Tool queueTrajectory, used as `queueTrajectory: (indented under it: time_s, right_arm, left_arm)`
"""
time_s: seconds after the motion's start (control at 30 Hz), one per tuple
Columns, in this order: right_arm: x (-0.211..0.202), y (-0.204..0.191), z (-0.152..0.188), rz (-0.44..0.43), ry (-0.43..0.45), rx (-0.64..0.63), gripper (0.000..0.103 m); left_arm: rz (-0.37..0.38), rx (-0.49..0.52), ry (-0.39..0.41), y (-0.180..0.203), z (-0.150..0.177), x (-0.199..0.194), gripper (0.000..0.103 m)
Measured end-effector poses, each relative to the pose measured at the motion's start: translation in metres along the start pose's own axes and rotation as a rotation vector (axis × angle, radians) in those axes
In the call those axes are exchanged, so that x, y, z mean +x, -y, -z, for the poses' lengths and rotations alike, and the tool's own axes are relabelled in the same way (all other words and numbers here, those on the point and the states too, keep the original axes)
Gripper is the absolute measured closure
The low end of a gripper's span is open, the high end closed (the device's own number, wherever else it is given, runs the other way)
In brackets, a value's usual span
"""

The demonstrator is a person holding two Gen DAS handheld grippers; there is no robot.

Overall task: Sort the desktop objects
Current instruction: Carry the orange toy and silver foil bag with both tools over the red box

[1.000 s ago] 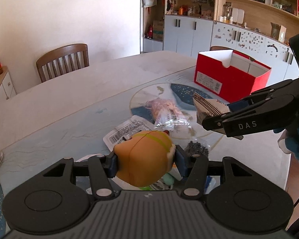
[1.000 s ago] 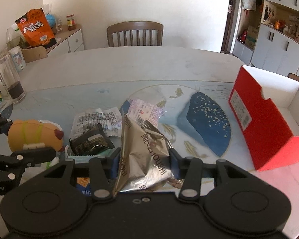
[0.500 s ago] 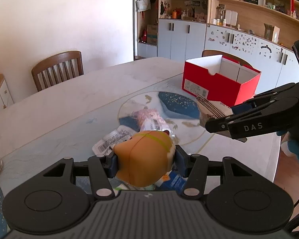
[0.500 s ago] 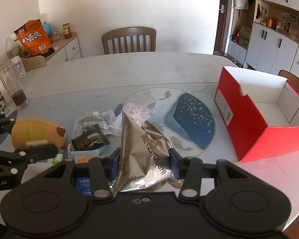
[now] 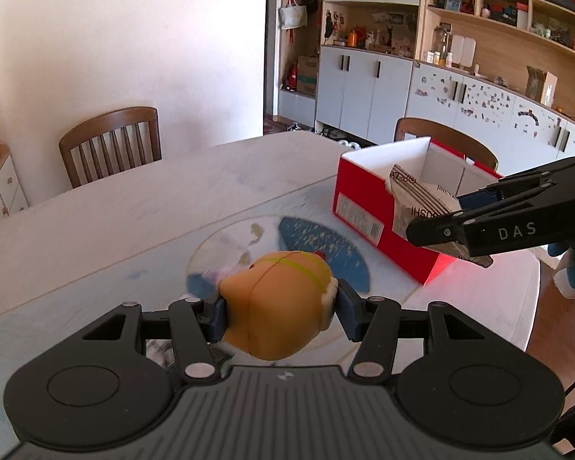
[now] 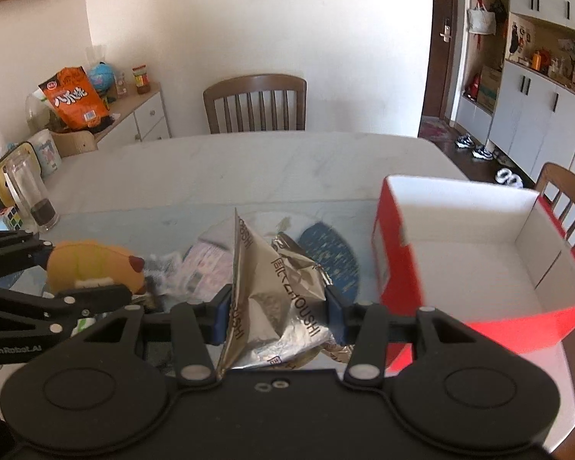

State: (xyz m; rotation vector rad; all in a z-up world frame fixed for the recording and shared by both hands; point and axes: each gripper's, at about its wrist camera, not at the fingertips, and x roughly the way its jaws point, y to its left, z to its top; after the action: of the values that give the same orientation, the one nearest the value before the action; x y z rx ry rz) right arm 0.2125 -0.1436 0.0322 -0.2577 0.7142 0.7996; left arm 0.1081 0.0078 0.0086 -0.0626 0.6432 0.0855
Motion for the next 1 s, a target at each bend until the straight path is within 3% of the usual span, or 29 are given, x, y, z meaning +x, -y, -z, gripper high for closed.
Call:
queueTrajectory:
  time_s: [0.53,1.0]
  right_arm:
    - [-0.008,0.114,-0.020,-0.038,0.016,-0.008,0.054]
    - [0.010,0.191,-0.020,0.010,-0.003,0.013,0.054]
  left_arm:
    - [-0.008,0.000,0.020,0.099,-0.059,0.059,0.049]
    - [0.035,0.107,-0.012,0.165,-0.099,0.127,0.049]
